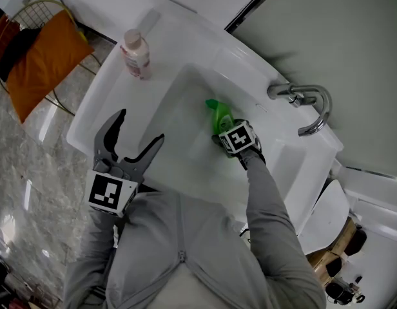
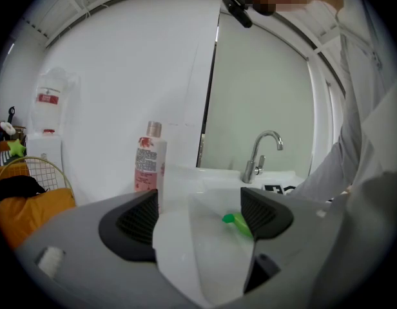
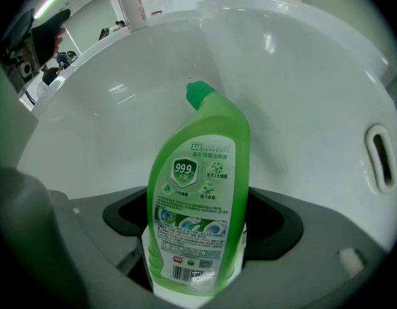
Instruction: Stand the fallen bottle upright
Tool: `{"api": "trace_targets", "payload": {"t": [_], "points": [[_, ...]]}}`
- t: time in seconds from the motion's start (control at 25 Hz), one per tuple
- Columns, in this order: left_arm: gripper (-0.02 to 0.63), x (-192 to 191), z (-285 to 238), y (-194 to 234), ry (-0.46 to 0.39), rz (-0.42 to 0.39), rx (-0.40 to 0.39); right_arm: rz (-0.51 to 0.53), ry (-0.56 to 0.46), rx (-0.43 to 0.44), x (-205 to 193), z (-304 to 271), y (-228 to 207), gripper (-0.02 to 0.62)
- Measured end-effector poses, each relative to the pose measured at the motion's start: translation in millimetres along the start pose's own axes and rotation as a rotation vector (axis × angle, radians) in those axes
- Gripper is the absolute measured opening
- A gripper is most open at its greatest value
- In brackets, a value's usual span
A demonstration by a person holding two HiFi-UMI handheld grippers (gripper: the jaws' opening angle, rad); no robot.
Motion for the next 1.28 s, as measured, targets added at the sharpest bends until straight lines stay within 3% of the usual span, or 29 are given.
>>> {"api": "trace_targets", "payload": {"t": [0.24,0.76,1.28], "points": [[0.428,6,1,-6,-0.010,-0.016,-0.014,-0.040,-0.107,-0.017,1,13,9,0.434],[0.428,22,15,-20,-0.088,-0.067,-0.060,-0.157,-0.468,-0.122,15,81,38,0.433],[0.428,23,43,-23,-0.114,-0.103,-0.017,-0.190,-0.824,-0.236,56,151,38,0.433]]}}
Point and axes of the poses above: the fingertips, and each gripper's own axes: z backward along the fingers, y to its left, x out of its top, the point moved 9 cm from there along z, backward along the fingers, and after that the axes turned 4 degrees about z, right-handed, at the moved point
